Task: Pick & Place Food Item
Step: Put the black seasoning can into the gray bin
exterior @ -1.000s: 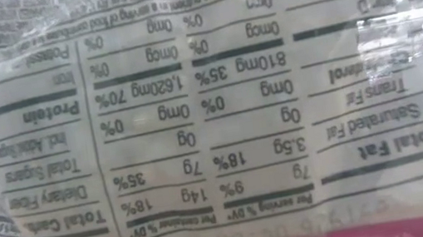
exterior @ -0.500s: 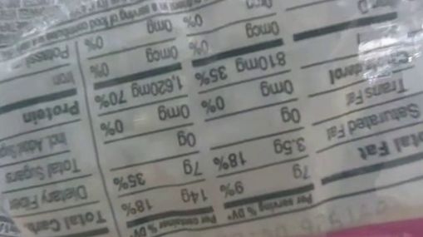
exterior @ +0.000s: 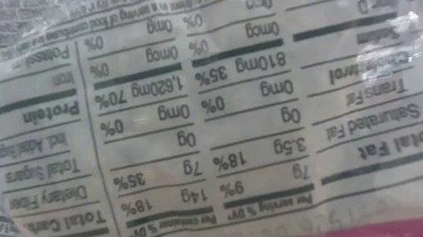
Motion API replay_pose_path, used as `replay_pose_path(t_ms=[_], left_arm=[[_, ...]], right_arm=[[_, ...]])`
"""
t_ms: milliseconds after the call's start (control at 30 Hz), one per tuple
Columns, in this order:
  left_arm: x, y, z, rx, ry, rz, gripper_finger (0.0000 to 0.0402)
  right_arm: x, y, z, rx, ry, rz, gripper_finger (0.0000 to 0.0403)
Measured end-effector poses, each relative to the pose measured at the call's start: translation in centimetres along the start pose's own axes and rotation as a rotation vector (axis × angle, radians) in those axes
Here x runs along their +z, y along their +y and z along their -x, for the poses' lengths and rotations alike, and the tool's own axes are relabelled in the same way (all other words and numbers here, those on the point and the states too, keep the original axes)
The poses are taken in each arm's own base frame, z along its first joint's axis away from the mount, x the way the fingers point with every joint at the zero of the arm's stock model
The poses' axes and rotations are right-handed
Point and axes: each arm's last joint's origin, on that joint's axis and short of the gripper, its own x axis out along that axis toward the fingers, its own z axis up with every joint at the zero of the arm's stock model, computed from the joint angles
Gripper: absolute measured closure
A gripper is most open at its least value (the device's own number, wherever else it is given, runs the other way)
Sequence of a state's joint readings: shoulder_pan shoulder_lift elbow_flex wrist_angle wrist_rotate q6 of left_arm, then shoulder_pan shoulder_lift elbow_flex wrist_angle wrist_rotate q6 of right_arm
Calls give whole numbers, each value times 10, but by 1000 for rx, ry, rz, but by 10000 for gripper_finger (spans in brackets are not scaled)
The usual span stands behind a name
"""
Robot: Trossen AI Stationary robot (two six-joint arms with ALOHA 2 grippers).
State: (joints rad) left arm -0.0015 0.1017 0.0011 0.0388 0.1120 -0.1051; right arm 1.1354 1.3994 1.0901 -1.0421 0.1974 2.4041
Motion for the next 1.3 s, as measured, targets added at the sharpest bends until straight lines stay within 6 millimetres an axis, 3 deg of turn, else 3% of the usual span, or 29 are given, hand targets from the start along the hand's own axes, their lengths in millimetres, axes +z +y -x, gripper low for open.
replay_pose_path(t_ms=[200, 467, 733, 1033, 1300], left_arm=[[0, 0, 0, 0, 0, 0, 401], [0, 0, 0, 0, 1, 0, 401], [0, 0, 0, 0, 0, 0, 401], [0, 0, 0, 0, 0, 0, 401], [0, 0, 0, 0, 0, 0, 401]], right_arm=[[-10, 1, -11, -13, 11, -11, 124], [-17, 2, -28, -53, -25, -1, 150], [-20, 3, -47, -107, -86, -7, 116], [-22, 4, -64, -144, -144, -6, 146], [-21, 4, -69, -163, -168, -9, 102]])
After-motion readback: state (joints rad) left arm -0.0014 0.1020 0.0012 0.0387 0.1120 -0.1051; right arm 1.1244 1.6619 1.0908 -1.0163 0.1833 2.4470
